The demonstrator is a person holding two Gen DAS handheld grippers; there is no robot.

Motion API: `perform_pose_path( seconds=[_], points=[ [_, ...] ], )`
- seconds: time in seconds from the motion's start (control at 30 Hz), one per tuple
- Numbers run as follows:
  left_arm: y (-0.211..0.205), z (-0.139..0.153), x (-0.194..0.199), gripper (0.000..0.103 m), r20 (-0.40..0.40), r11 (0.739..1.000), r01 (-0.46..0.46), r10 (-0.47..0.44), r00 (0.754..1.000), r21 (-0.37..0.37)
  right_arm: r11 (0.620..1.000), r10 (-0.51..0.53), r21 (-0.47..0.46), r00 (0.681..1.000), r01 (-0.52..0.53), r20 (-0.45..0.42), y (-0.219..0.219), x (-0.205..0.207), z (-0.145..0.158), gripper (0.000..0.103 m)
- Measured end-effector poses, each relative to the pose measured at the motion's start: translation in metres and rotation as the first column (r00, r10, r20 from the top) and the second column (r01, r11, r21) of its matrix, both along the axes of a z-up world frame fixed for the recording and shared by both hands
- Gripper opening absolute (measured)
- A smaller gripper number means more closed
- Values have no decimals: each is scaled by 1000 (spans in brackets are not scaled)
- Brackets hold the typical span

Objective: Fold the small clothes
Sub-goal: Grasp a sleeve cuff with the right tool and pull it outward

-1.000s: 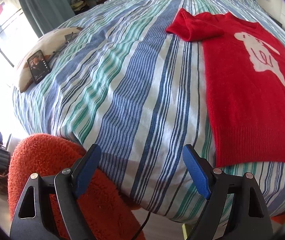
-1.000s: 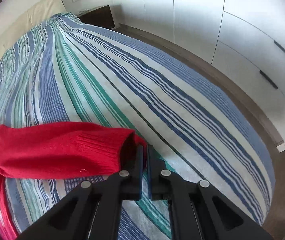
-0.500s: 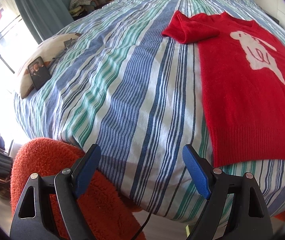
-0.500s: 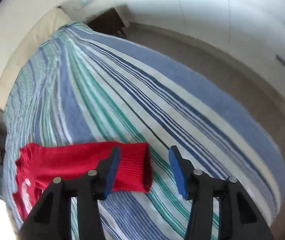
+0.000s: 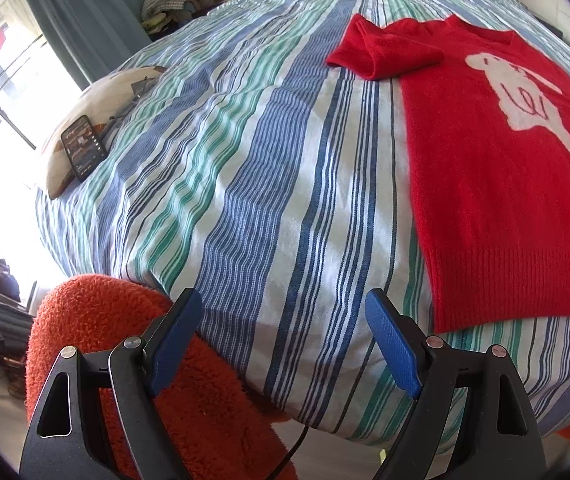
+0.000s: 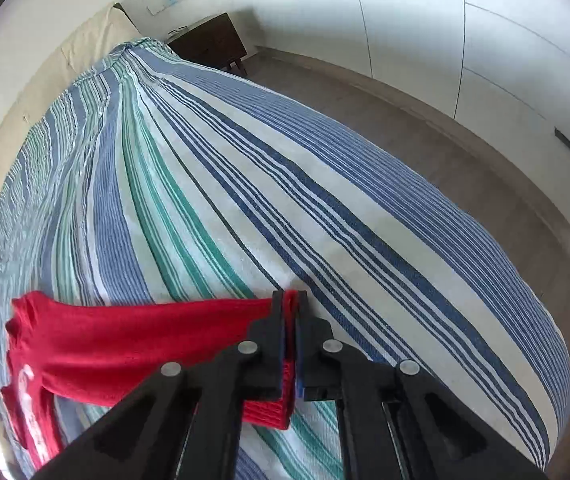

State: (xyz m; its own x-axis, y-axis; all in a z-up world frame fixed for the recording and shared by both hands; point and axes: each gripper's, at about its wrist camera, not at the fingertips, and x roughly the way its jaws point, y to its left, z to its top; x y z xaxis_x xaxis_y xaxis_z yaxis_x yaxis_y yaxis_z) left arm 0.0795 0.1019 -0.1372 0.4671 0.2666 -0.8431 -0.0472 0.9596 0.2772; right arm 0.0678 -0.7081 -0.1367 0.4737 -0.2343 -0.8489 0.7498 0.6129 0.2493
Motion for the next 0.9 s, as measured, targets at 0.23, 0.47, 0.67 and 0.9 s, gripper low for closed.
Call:
perform_pose_path(
  seconds=[0.23,0.47,0.67,0.9],
  points=[
    [4,-1,1,85,-5,1000,-21,21,1000,-12,998,-52,32,994,49,100,2,-21,5,49],
    [5,-4,4,85,-12,1000,-17,17,1000,-16,928,-223,354,936,118,272,19,-72,-9,49],
    [1,-5,3,85,-15,1000,-5,5,1000,-2,876,-291,465,911,130,293,25,-55,-48,19],
    [11,-3,1,85,-19,999,-43,43,999,-25,982,-146,135,986,134,85,38,-39,-30,2]
  ],
)
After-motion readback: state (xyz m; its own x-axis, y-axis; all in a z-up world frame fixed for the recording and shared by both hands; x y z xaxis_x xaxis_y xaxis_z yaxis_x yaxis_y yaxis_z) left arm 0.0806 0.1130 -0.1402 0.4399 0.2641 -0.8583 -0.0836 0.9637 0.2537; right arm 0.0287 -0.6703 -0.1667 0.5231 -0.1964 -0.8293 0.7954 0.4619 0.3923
